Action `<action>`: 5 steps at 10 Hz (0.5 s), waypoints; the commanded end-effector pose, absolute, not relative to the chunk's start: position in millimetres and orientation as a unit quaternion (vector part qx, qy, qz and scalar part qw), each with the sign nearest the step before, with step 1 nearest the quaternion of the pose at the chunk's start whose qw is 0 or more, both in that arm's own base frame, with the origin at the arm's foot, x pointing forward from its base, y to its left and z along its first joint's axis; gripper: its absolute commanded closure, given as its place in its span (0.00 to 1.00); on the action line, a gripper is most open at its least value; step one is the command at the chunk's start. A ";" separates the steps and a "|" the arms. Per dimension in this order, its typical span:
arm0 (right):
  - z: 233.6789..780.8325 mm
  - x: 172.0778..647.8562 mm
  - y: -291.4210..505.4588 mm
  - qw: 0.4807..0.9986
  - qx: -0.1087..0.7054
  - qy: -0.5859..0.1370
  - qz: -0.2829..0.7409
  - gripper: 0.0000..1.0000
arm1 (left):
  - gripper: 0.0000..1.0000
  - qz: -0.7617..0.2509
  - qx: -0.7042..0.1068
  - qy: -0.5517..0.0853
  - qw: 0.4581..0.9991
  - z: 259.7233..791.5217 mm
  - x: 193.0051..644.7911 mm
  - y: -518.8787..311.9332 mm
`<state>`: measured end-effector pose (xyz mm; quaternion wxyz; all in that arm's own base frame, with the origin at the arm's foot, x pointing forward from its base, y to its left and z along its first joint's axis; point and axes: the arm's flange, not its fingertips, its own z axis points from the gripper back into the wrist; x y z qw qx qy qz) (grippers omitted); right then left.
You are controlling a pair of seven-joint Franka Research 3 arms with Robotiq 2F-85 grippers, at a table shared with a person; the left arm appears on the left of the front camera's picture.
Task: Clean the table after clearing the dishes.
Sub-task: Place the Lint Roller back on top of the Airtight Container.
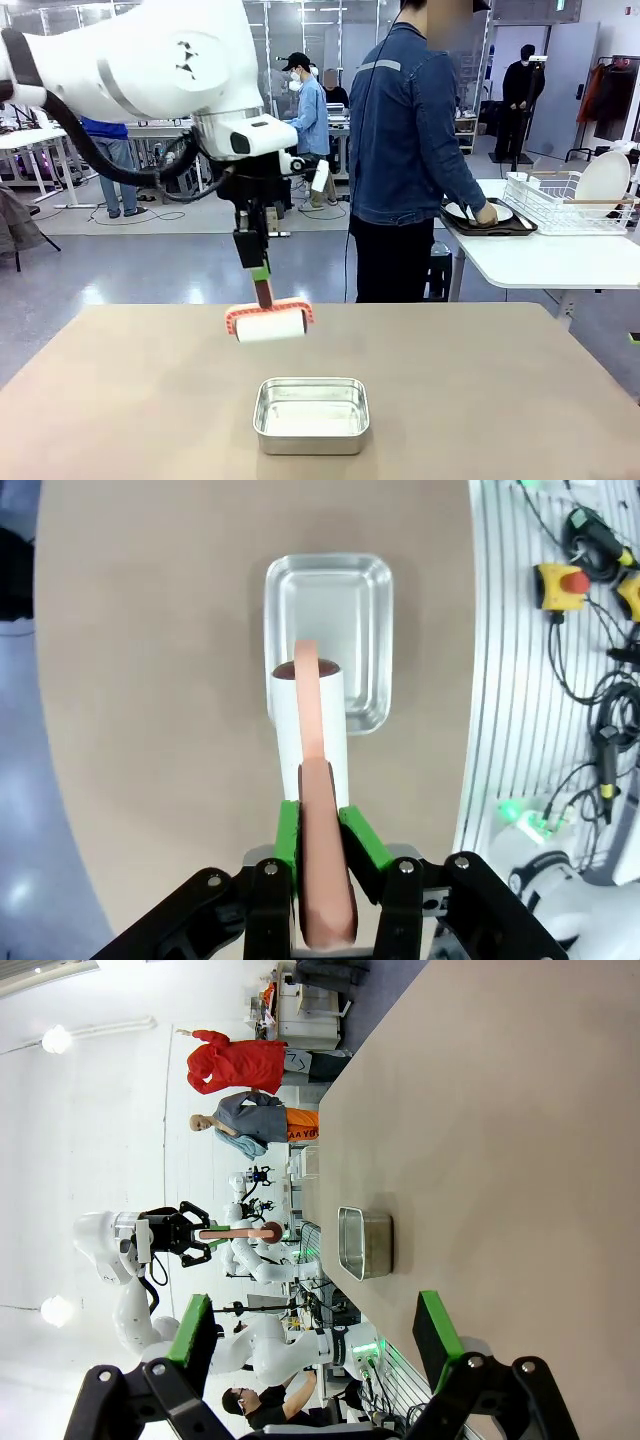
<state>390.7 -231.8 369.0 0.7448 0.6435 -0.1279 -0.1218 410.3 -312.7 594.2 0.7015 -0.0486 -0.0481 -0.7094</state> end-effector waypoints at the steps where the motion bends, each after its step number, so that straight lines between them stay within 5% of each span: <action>1: 371.3 389.2 -231.6 0.744 0.644 -0.133 -0.116 0.00 | 0.77 -0.716 -0.069 -0.024 0.694 591.6 413.4 -328.9; 5: 371.3 389.2 -231.6 0.744 0.644 -0.133 -0.116 0.00 | 0.77 -0.724 -0.053 0.020 0.687 543.4 441.1 -368.1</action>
